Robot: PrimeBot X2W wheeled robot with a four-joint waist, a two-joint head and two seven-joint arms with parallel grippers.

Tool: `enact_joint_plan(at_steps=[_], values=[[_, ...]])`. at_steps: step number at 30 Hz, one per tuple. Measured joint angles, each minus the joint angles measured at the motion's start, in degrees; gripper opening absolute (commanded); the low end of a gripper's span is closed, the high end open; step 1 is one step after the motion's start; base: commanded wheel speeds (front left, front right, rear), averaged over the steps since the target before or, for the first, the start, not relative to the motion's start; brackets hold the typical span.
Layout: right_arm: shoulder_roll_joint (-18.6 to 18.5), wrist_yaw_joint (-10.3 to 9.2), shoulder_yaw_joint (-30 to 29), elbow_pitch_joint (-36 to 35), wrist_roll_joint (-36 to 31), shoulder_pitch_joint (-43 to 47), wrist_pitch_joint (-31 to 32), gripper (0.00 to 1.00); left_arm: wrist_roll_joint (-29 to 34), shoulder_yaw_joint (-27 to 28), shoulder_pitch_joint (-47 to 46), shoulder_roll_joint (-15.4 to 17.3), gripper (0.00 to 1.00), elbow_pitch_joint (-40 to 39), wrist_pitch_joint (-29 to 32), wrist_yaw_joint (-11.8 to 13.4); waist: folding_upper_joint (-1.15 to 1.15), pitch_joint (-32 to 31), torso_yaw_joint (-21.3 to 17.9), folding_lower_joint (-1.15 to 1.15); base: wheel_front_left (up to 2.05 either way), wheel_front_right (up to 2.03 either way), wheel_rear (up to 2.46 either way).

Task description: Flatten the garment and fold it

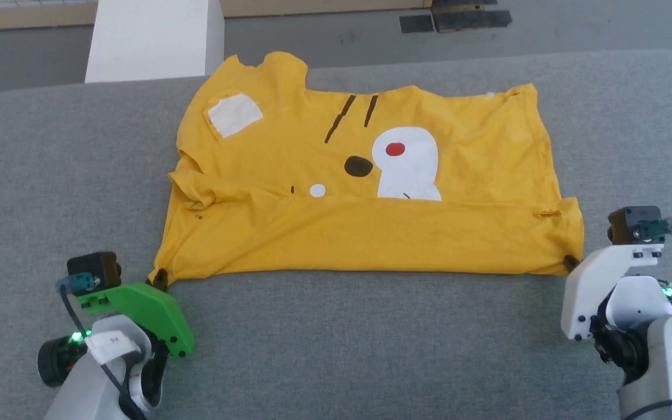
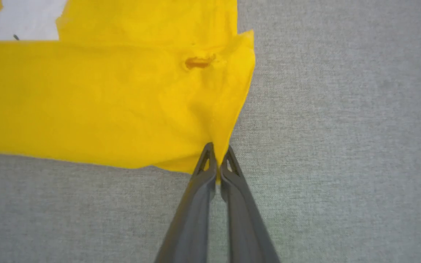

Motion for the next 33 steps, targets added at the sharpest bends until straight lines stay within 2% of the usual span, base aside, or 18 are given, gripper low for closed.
enact_joint_plan(at_steps=[5, 8, 15, 18, 21, 22, 28, 29, 30, 31, 32, 33], values=[[0.05, 0.0, -0.62, -4.11, -0.05, 3.54, -2.44, 0.0, 0.3, 0.56, 3.8, 0.75, 0.0, -2.27, -1.42, 0.62, 0.0, -2.41, 0.23, 0.0, 0.0, 0.0, 0.0], [0.05, 0.0, -1.35, -8.1, -0.08, 6.49, -2.31, 0.0, 0.32, 1.2, 7.11, 1.65, 0.0, -5.94, -1.23, 1.96, 0.0, -3.73, 0.65, 0.0, 0.0, 0.0, 0.0], [0.11, 0.03, -3.27, -17.35, -0.36, 15.06, 3.65, 0.0, 0.31, 1.22, 17.25, 3.31, 0.0, -16.26, 2.5, 5.64, 0.0, -5.14, 2.76, 0.0, 0.0, 0.0, 0.0], [0.13, 0.03, -4.12, -19.24, 0.71, 18.2, 6.82, 0.0, 0.21, 0.88, 21.28, 3.5, 0.0, -20.01, 4.2, 6.99, 0.0, -4.95, 3.24, 0.0, 0.0, 0.0, 0.0], [0.12, 0.03, -5.35, -19.45, 1.62, 20.56, 9.34, 0.0, -0.22, 0.35, 23.67, 3.48, 0.0, -22.17, 5.23, 7.57, 0.0, -4.37, 3.49, 0.0, 0.0, 0.0, 0.0], [0.11, 0.02, -5.83, -17.94, 2.53, 21.24, 9.62, 0.0, -1.02, -0.04, 24.42, 3.31, 0.0, -21.8, 5.35, 7.0, 0.0, -3.72, 3.65, 0.0, 0.0, 0.0, 0.0], [-0.03, 0.01, -4.49, -11.14, 4.02, 20.87, 3.83, 0.0, -2.2, -0.64, 23.74, 2.46, 0.0, -18.16, 3.78, 5.13, 0.0, -2.78, 3.5, 0.0, 0.0, 0.0, 0.0], [-0.12, 0.01, -4.41, -10.16, 4.09, 20.62, 2.64, 0.0, -2.29, -0.71, 23.55, 2.18, 0.11, -17.56, 3.55, 4.94, 0.0, -2.78, 3.48, 0.0, 0.0, 0.0, 0.0], [-0.19, 0.01, -4.38, -9.35, 4.16, 20.45, 1.58, 0.03, -2.69, -0.68, 23.42, 1.86, 0.49, -17.18, 3.26, 4.68, 0.0, -2.82, 3.48, 0.0, 0.0, 0.0, 0.0], [-0.25, 0.01, -4.31, -8.68, 4.42, 20.37, 0.59, 0.11, -2.85, -0.67, 23.26, 1.64, 0.96, -16.88, 2.86, 4.48, 0.0, -2.92, 3.49, 0.0, 0.0, 0.0, 0.0], [-0.3, 0.01, -4.11, -8.28, 4.69, 20.37, -0.4, 0.6, -2.86, -0.73, 23.08, 1.58, 1.0, -16.6, 2.64, 4.38, 0.0, -3.06, 3.49, 0.0, 0.0, 0.0, 0.0], [-0.3, 0.0, -4.0, -7.83, 5.14, 20.37, -1.58, 0.92, -2.87, -0.67, 22.9, 1.52, 1.0, -16.42, 2.2, 4.19, 0.0, -3.27, 3.49, 0.0, 0.0, 0.0, 0.0]])
